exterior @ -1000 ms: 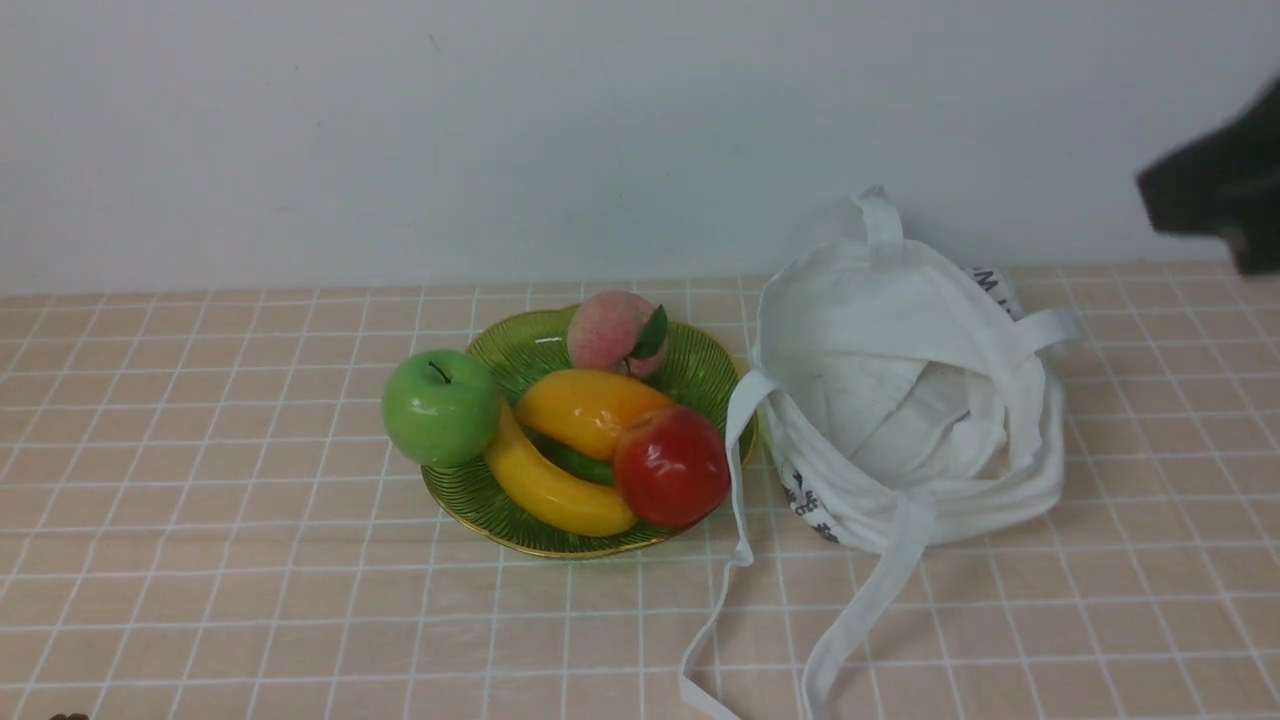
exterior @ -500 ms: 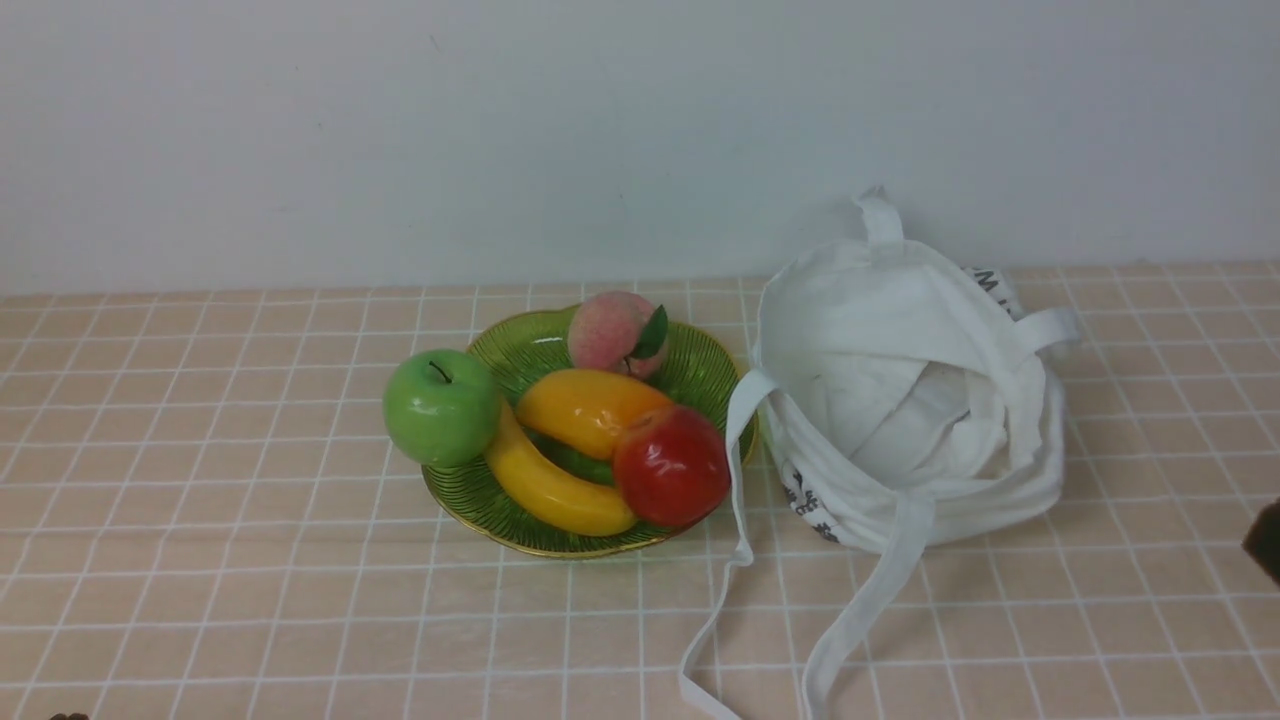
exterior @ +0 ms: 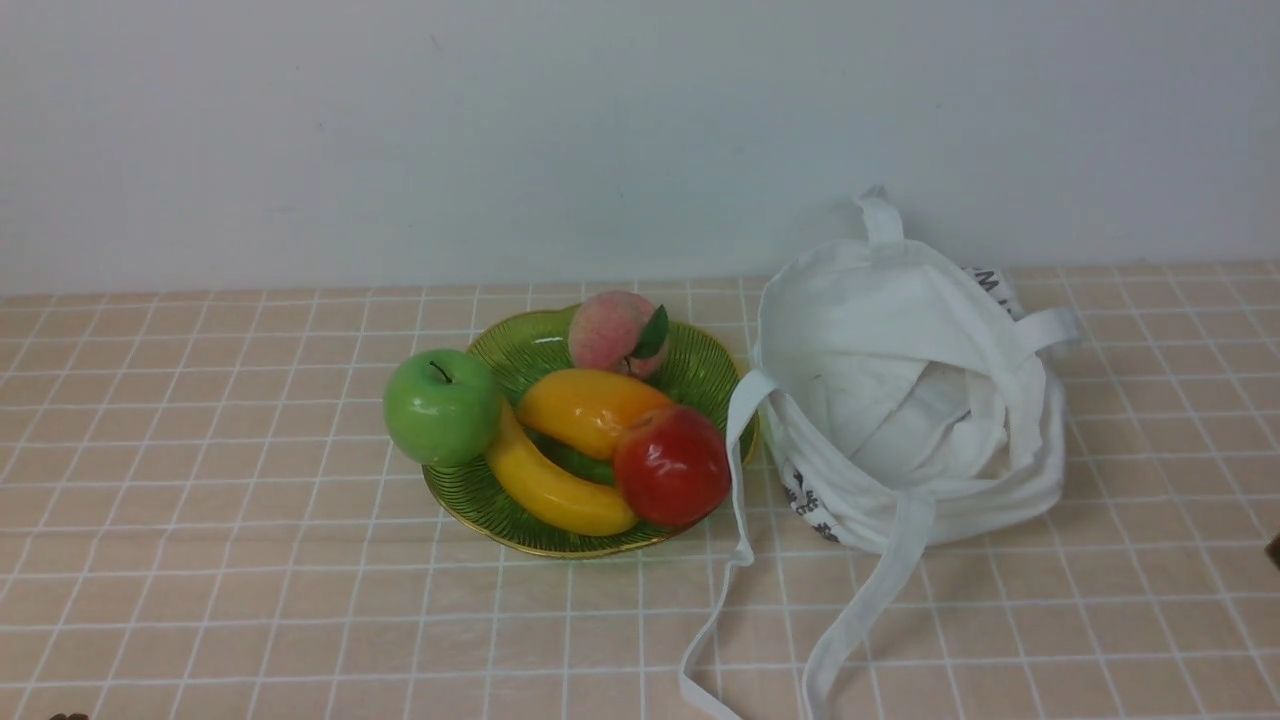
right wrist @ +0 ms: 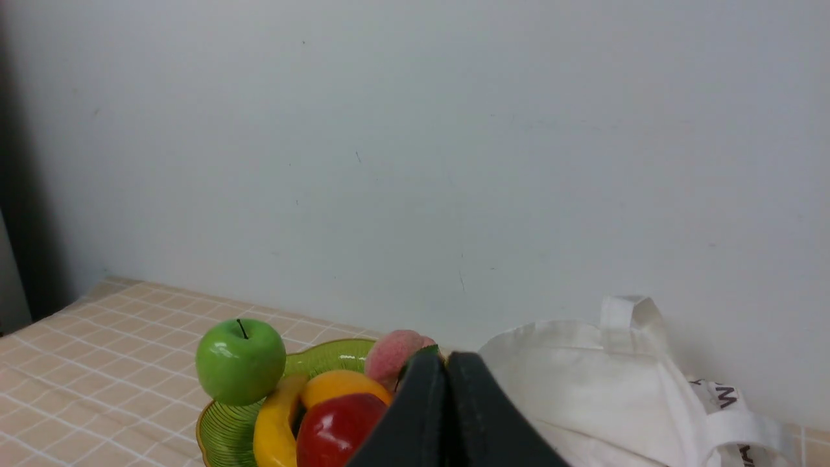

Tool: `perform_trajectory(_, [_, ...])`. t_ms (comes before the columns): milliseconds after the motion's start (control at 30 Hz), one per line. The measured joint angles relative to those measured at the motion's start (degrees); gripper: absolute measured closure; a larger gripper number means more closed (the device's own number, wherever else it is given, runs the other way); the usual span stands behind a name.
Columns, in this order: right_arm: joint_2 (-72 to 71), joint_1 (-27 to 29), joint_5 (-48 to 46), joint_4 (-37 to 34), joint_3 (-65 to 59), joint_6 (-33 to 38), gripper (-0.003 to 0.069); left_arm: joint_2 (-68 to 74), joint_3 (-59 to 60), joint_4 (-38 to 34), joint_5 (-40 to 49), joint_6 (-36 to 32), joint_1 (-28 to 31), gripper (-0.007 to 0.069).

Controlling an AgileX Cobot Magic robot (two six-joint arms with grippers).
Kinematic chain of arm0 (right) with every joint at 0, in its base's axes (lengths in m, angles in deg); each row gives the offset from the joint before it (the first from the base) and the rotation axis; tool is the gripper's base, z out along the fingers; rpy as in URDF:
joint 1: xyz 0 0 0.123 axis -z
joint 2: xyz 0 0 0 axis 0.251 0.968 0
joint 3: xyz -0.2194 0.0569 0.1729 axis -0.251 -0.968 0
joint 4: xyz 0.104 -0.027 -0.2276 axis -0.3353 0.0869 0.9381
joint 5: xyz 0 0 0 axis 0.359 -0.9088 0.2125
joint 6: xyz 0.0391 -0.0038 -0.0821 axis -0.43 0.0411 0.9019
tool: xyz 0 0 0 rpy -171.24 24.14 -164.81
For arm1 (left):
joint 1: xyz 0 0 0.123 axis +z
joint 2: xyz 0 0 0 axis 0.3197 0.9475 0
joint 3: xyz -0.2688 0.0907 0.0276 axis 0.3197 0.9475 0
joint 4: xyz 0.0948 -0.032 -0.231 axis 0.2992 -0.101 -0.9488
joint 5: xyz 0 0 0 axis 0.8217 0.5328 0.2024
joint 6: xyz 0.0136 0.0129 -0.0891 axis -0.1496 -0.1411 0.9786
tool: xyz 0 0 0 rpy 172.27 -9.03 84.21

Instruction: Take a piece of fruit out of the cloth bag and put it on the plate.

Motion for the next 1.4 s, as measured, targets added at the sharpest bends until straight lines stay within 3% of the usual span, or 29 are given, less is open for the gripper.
perform_trajectory(833, [-2.47,0.41,-3.26,0.0,-2.46,-0.32,0.0674,0.0,0.0,0.0,0.0,0.0,0.0,0.0632])
perform_trajectory(967, [-4.82,3.52,-4.06,0.0,-5.41,-0.32,0.0674,0.0,0.0,0.0,0.0,0.0,0.0,0.0632])
perform_trajectory(1233, [-9.49,17.2,-5.34,2.45,-12.95,-1.18,0.0674,0.0,0.0,0.0,0.0,0.0,0.0,0.0632])
perform_trajectory(1400, [-11.68,22.58,-6.48,2.6,-13.31,-1.36,0.0674,0.0,0.0,0.0,0.0,0.0,0.0,0.0632])
